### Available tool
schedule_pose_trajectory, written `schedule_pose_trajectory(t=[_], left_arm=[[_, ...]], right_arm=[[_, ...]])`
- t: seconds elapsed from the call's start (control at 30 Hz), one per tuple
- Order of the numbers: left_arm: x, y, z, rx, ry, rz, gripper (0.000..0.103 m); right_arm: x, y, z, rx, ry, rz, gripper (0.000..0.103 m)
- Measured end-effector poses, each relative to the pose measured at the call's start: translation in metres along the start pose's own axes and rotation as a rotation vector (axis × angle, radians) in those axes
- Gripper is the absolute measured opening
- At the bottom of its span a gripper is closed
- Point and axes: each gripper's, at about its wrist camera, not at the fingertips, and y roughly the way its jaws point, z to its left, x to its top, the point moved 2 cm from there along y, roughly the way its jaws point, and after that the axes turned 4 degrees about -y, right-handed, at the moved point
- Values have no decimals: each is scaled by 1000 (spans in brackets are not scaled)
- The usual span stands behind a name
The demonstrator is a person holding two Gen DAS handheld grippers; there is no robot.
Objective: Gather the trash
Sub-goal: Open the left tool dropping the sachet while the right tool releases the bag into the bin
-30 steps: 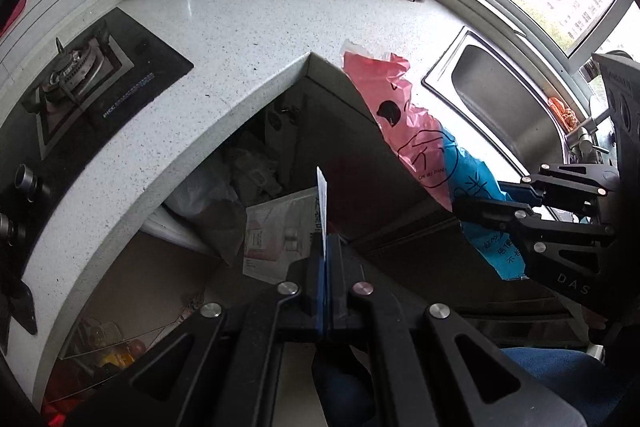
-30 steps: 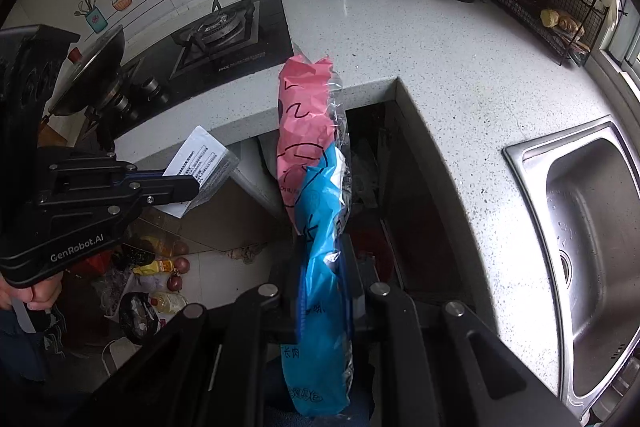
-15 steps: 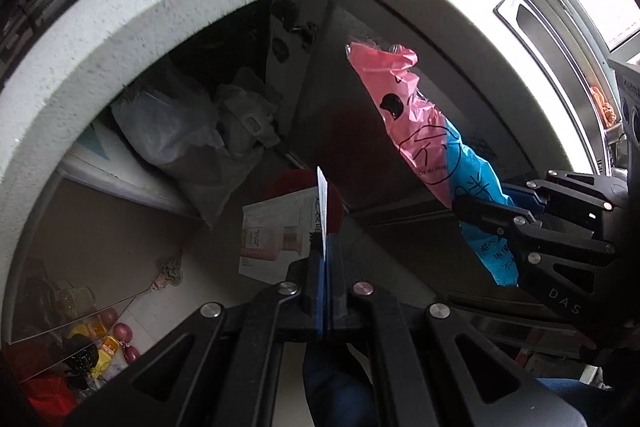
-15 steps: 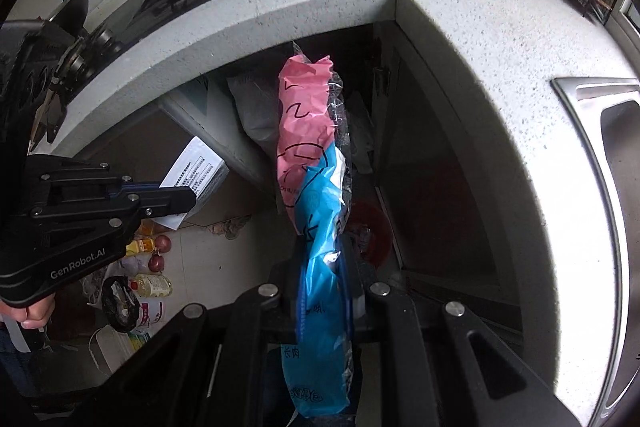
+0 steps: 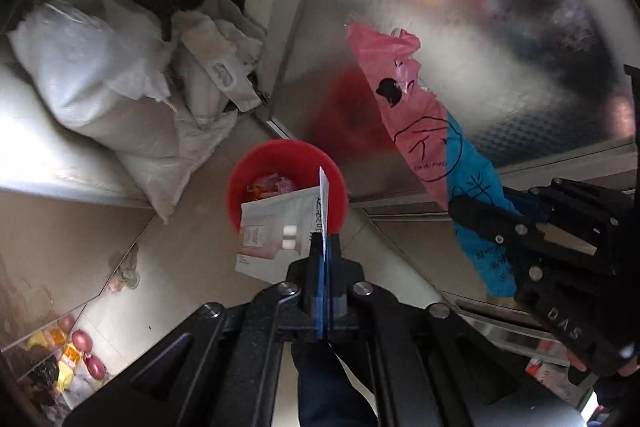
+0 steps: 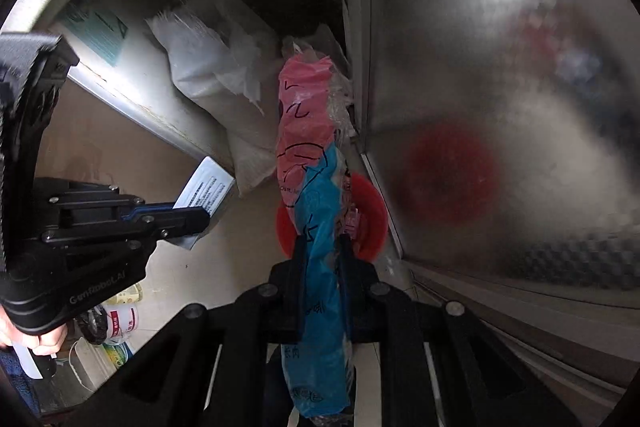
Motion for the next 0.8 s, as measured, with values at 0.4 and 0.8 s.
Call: schedule_pose_trajectory(t=[0.4,0.8], left_arm=[[4,91,10,-5,55,74,1],[8,79,8,65,76,31,61]], right_arm=[[-10,65,-7,-56,60,-16,12],[-19,56,-26,-40,92,-22,12]])
